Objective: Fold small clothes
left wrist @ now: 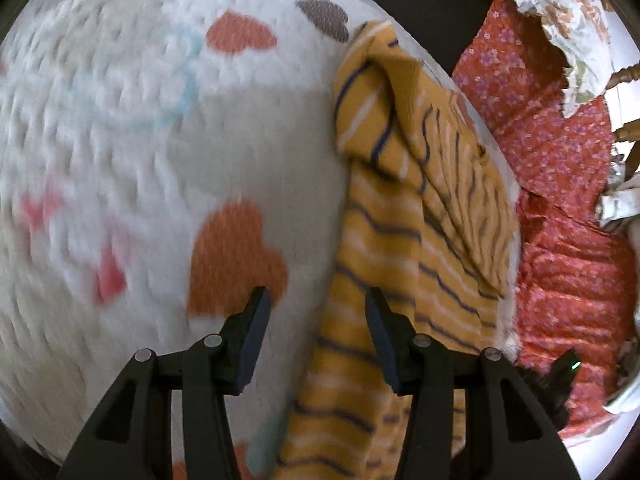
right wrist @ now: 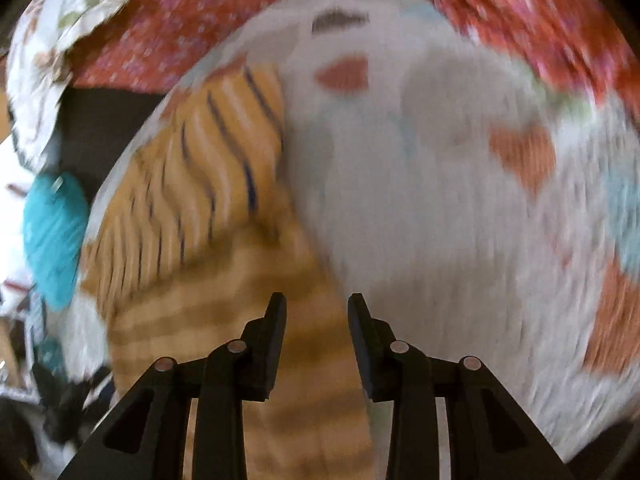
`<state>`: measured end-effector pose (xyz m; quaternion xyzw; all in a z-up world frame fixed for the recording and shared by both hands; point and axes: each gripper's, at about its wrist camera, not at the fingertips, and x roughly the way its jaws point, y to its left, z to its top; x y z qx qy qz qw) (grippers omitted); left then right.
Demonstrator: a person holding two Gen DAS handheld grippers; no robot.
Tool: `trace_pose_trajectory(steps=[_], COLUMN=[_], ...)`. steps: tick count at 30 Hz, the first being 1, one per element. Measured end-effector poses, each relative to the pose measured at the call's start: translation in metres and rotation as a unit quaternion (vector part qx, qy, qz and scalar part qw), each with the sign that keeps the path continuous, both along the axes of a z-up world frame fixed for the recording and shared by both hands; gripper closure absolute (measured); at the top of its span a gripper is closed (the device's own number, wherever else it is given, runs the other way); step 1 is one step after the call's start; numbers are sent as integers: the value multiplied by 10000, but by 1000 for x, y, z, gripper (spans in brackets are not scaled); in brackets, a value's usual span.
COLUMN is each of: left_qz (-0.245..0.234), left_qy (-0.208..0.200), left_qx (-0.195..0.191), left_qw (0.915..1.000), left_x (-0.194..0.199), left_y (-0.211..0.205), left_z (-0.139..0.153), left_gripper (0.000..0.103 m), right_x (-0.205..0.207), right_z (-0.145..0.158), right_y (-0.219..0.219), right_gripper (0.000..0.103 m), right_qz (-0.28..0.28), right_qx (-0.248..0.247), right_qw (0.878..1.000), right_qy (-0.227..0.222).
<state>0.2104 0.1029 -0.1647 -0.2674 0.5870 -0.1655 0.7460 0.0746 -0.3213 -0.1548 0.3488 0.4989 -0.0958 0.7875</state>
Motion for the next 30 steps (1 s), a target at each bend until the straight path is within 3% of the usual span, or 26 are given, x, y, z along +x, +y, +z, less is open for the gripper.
trace_pose_trajectory(steps=[3,10,17,25,27,29,30], left_qz=[-82,-229,-404,-591,-728,-689,-605], left_qy=[71,-197,-80,186,294,339,417], left_qx=[-155,138,219,212,234,490,396], left_qw=[9998,9994,9989,9979,9966,9958,9965], left_x=[-24,-84,-134,-158,-160,-161,-160], left_y=[-2,-10,-18,-28,-33,-31,-26], left_z=[-1,2,-2,-9,-11,-12,-12], left_gripper=[54,53,43,34,44,74,83], right_x=[-39,-107,-157,-169,-167,-168,-167], right_z=[-22,-45,-58,-68,-68,-66,-64], right_y=[18,33,49,58,67,72,75], right_gripper=[68,67,67,67,67,67,67], right_qz=[166,54,194,220,280,370,430], right_qx=[523,1729,2153,2661,2617,2470,2372], right_qw=[9985,9844,9752,9618,9629,9661,9683], right_qy=[22,-315,-468,-596,-600,-647,-653])
